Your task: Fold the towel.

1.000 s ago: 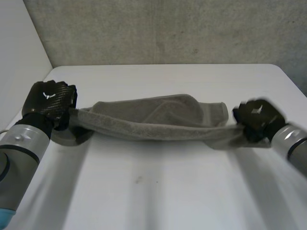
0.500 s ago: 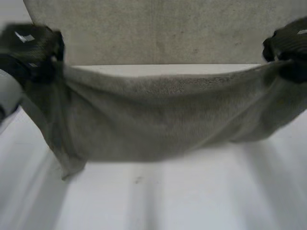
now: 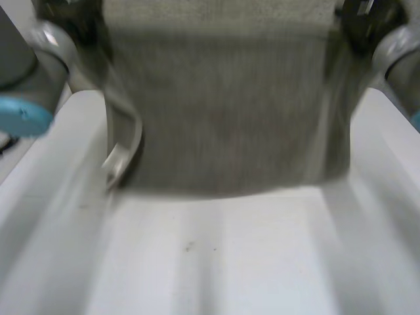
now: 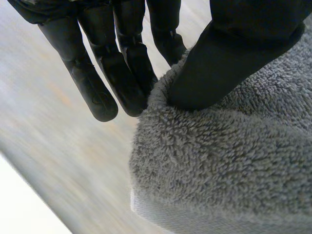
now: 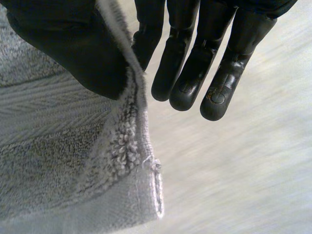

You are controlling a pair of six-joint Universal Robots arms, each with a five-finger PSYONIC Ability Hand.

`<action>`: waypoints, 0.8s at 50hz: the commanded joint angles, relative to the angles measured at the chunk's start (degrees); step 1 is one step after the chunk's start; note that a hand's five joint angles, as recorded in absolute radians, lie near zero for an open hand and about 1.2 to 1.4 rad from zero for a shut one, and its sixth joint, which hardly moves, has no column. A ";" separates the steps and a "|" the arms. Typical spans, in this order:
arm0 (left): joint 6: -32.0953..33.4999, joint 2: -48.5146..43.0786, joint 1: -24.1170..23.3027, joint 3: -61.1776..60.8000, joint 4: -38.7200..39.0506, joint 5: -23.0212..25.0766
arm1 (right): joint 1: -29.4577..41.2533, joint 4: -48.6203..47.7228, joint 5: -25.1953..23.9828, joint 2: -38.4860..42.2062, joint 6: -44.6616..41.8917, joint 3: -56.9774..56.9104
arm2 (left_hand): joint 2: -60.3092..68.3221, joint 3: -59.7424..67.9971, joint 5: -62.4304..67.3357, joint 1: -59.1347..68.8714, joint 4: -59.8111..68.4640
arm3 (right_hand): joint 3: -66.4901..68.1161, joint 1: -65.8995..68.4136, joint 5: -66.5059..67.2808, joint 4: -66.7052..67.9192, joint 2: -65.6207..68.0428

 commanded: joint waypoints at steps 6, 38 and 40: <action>-3.82 10.39 0.47 -7.04 13.53 -6.13 | -0.16 -25.66 -1.95 -15.92 9.59 16.95 | 10.21 10.34 10.86 12.02 10.22 | 12.13 24.33 13.48 11.82 12.51; 1.53 5.97 0.47 -54.66 13.98 -0.06 | -2.09 5.81 -8.46 -5.38 5.28 43.25 | 10.21 10.34 10.86 12.02 10.22 | 12.13 24.33 13.48 11.82 12.51; 2.59 8.43 0.38 -56.25 11.97 -0.15 | -2.44 8.54 -8.38 -7.75 3.97 44.40 | 10.21 10.34 10.86 12.02 10.22 | 12.13 24.33 13.48 11.82 12.51</action>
